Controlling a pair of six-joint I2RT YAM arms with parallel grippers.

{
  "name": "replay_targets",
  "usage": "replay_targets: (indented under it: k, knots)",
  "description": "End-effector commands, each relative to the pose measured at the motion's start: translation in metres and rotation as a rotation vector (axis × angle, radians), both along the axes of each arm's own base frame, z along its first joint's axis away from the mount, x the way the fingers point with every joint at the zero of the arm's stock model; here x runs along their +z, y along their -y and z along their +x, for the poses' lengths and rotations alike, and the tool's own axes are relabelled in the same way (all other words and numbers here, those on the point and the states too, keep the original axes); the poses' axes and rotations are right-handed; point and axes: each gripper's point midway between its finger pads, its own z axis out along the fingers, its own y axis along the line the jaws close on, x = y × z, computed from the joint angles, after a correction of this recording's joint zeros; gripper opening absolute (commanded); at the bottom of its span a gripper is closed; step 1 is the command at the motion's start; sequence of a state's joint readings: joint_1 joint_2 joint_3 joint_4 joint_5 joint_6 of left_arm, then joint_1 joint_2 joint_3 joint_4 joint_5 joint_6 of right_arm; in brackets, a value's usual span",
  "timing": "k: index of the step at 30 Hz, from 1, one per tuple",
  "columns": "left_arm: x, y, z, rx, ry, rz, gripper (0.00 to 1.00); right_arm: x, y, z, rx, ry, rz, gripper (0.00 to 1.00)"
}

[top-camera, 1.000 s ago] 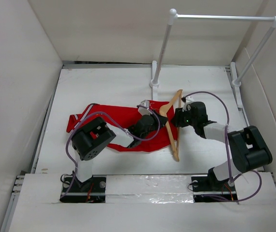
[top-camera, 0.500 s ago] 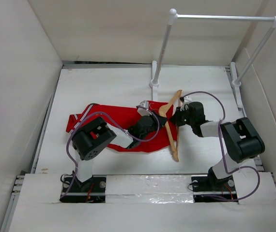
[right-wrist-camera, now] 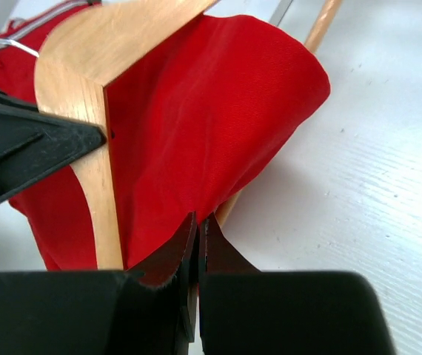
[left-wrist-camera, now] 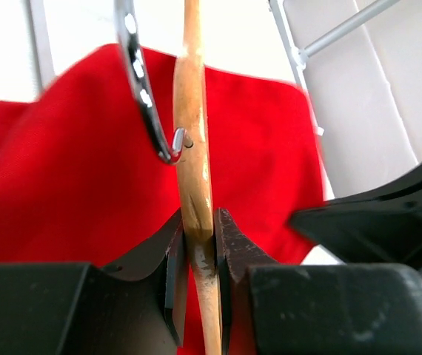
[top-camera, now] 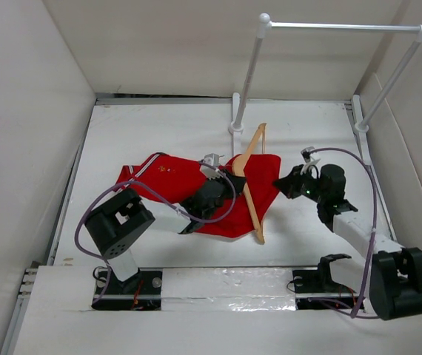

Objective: Place the trousers on the hanger

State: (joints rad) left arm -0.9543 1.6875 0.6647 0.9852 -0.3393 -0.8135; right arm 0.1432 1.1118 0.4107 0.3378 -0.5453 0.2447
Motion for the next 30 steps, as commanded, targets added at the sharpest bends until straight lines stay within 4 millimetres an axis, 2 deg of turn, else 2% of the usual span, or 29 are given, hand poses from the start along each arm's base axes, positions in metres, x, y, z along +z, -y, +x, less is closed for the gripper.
replay_targets:
  k: [1,4,6,10,13,14,15,16,17,18,19,20,21,22,26,29,30]
  knots:
    - [-0.024,-0.026,-0.003,0.013,0.024,0.177,0.0,0.038,0.02,0.013,-0.077,0.107,0.018,0.0]
    - [-0.038,-0.025,-0.012,-0.022,0.004,0.203,0.0,0.063,0.027,0.019,-0.107,0.153,0.052,0.0]
    - [-0.049,-0.015,-0.02,-0.076,-0.017,0.211,0.0,0.082,0.019,0.02,-0.058,0.182,0.085,0.0]
    - [-0.065,-0.008,-0.024,-0.066,-0.063,0.22,0.0,0.086,0.005,0.023,0.012,0.161,0.117,0.0]
    - [-0.067,-0.028,-0.019,0.005,-0.077,0.219,0.0,0.089,0.028,0.026,-0.099,0.173,0.078,0.0]
    - [-0.062,-0.031,-0.02,0.011,-0.069,0.218,0.0,0.085,0.037,0.025,-0.125,0.164,0.055,0.0]
    - [-0.061,-0.046,-0.015,0.04,-0.069,0.232,0.0,0.087,0.053,0.027,-0.181,0.175,0.042,0.0]
    - [-0.067,-0.05,-0.018,0.038,-0.076,0.255,0.0,0.086,0.062,0.027,-0.204,0.17,0.035,0.0]
    - [-0.059,-0.059,-0.015,0.063,-0.061,0.245,0.0,0.08,0.071,0.026,-0.227,0.154,0.027,0.0]
    - [-0.066,-0.068,-0.02,0.067,-0.074,0.274,0.0,0.078,0.087,0.027,-0.273,0.148,0.023,0.0]
    - [-0.065,-0.076,-0.019,0.082,-0.072,0.284,0.0,0.075,0.096,0.027,-0.3,0.144,0.021,0.0]
    - [-0.056,-0.082,-0.02,0.101,-0.056,0.277,0.0,0.069,0.104,0.027,-0.324,0.133,0.019,0.0]
    - [-0.062,-0.091,-0.024,0.108,-0.066,0.305,0.0,0.066,0.109,0.026,-0.336,0.126,0.023,0.0]
    - [-0.061,-0.096,-0.026,0.113,-0.06,0.314,0.0,0.06,0.123,0.028,-0.376,0.115,0.022,0.0]
    - [-0.054,-0.106,-0.032,0.109,-0.037,0.32,0.0,0.046,0.129,0.028,-0.367,0.085,0.045,0.0]
    - [-0.051,-0.099,-0.032,0.081,-0.022,0.312,0.0,0.039,0.126,0.029,-0.35,0.078,0.061,0.0]
    - [-0.045,-0.091,-0.033,0.066,-0.008,0.295,0.0,0.035,0.126,0.029,-0.348,0.07,0.061,0.0]
